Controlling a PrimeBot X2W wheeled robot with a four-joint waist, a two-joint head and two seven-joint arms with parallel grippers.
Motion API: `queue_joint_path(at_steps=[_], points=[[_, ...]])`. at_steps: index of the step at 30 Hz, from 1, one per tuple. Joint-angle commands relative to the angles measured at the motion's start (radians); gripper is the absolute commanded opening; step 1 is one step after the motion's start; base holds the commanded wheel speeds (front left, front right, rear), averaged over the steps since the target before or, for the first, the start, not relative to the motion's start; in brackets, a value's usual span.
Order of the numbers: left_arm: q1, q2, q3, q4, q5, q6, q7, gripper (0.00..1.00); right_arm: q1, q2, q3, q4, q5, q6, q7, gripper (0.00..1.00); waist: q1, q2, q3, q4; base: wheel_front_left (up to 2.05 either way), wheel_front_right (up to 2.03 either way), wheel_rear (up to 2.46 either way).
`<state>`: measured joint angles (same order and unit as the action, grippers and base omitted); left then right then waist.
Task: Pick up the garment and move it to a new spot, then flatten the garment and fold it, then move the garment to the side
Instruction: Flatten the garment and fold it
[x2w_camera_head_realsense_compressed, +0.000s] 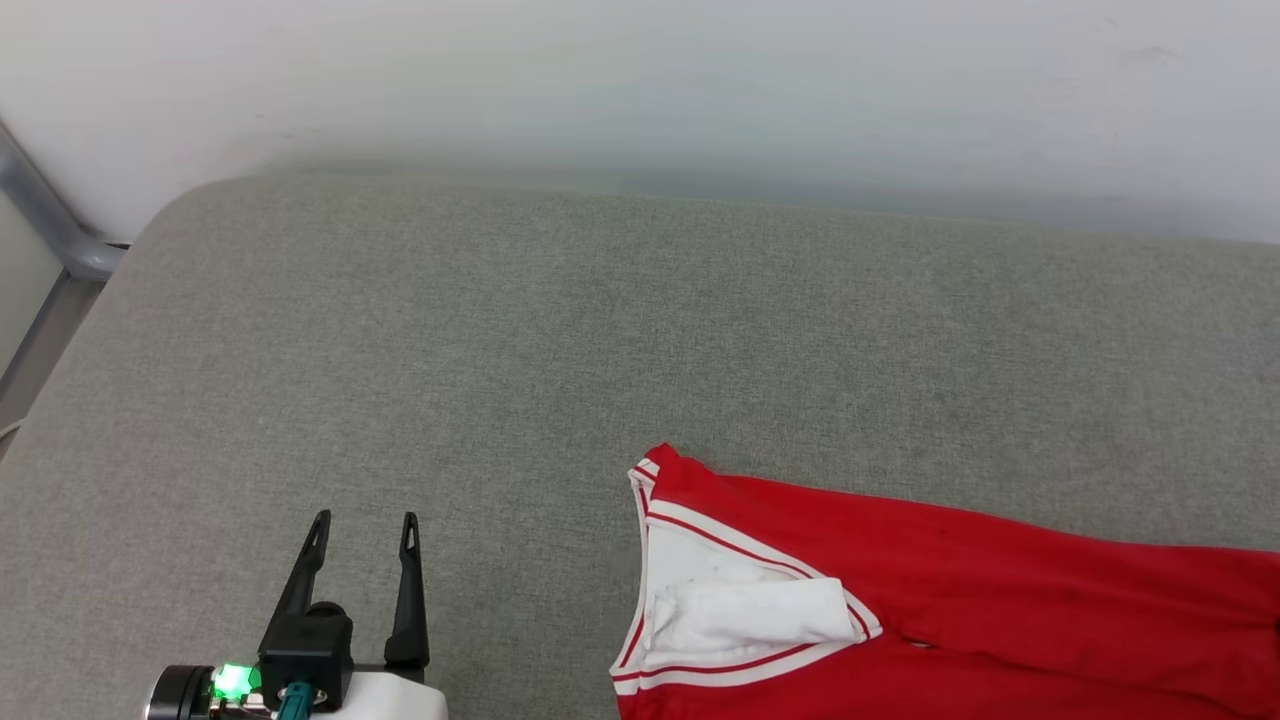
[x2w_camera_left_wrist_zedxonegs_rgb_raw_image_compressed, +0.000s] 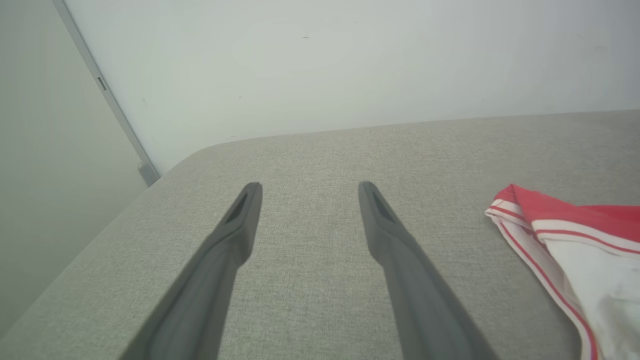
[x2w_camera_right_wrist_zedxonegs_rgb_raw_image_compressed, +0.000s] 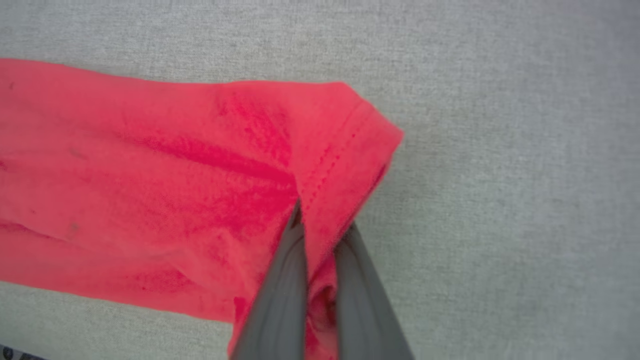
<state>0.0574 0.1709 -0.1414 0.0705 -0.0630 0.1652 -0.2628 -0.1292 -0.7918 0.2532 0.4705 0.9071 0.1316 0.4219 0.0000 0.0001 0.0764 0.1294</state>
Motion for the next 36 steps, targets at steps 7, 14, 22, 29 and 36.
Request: queue_joint_path(at_steps=[7, 14, 22, 29, 36], points=[[0.034, -0.013, 0.019, 0.011, 0.014, -0.012, -0.002, 1.00, 0.026, 0.015, -0.038, -0.066, 0.053, -0.002, 0.041, 0.00, 0.0000, -0.0001, -0.039, -0.008, 0.00, 0.00, 0.00], [0.048, -0.024, 0.029, 0.015, 0.022, -0.020, -0.003, 1.00, 0.044, 0.058, -0.036, -0.298, 0.095, -0.001, 0.111, 0.00, 0.0000, -0.0001, -0.052, -0.016, 0.00, 0.00, 0.00], [0.023, -0.040, 0.018, 0.022, 0.033, -0.034, -0.003, 1.00, -0.009, 0.162, 0.039, -0.471, 0.051, -0.001, 0.215, 0.00, 0.0000, -0.0001, -0.042, 0.011, 0.00, 0.00, 0.00], [0.010, -0.049, 0.021, 0.026, 0.034, -0.042, -0.003, 1.00, -0.115, 0.258, 0.162, -0.487, -0.009, -0.001, 0.249, 0.00, 0.0000, -0.0001, -0.019, 0.043, 0.00, 0.00, 0.00], [-0.009, -0.061, 0.019, 0.027, 0.035, -0.048, -0.002, 1.00, -0.226, 0.317, 0.288, -0.437, -0.040, -0.001, 0.230, 0.00, 0.0000, -0.0001, 0.007, 0.068, 0.00, 0.00, 0.00]])
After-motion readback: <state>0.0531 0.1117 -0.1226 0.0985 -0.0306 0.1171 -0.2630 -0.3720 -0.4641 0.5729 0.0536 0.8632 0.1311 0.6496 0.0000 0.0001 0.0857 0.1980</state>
